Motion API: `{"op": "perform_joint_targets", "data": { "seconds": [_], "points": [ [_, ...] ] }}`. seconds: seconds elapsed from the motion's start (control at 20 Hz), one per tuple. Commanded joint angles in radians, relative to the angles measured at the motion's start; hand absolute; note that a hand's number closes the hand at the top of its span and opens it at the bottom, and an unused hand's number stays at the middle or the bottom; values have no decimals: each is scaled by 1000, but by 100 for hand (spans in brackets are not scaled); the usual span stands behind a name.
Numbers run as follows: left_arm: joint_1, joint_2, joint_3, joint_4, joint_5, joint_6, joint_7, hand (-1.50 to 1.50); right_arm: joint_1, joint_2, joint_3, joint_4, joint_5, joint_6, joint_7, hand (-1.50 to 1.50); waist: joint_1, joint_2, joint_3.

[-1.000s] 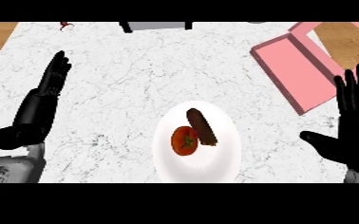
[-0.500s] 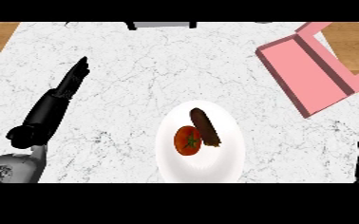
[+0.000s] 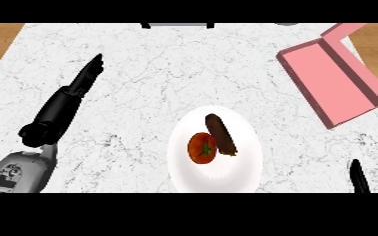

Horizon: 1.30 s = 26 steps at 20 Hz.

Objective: Pick the tomato from the plate and place it in the cardboard box

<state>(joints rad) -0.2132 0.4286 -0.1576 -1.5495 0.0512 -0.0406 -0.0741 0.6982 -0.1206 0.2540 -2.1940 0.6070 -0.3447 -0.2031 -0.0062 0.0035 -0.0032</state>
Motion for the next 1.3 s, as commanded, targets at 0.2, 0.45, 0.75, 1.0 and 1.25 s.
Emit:
{"op": "perform_joint_targets", "data": {
  "seconds": [0.2, 0.45, 0.75, 1.0, 1.25],
  "points": [
    [-30, -7, 3, 30, -1, -28, 1, 0, -26, -7, 254, -144, 435, 231, 404, -150, 22, 5, -2],
    [-32, -15, 2, 19, -5, -34, 4, 0, -114, 64, 386, -202, 631, 428, 672, -150, 27, 2, -2],
    [-16, -44, 7, 63, -63, -10, -34, 0, -314, 119, 584, -89, 685, 504, 993, -150, 8, -2, 2],
    [-23, -68, 3, 34, -73, -14, -10, 0, -587, 117, 617, -11, 551, 533, 1259, -150, 18, 0, 2],
    [-45, -62, 36, 34, -54, -49, 12, 0, -609, 114, 677, 82, 608, 447, 1336, -150, 12, -3, 2]
  ]
}}
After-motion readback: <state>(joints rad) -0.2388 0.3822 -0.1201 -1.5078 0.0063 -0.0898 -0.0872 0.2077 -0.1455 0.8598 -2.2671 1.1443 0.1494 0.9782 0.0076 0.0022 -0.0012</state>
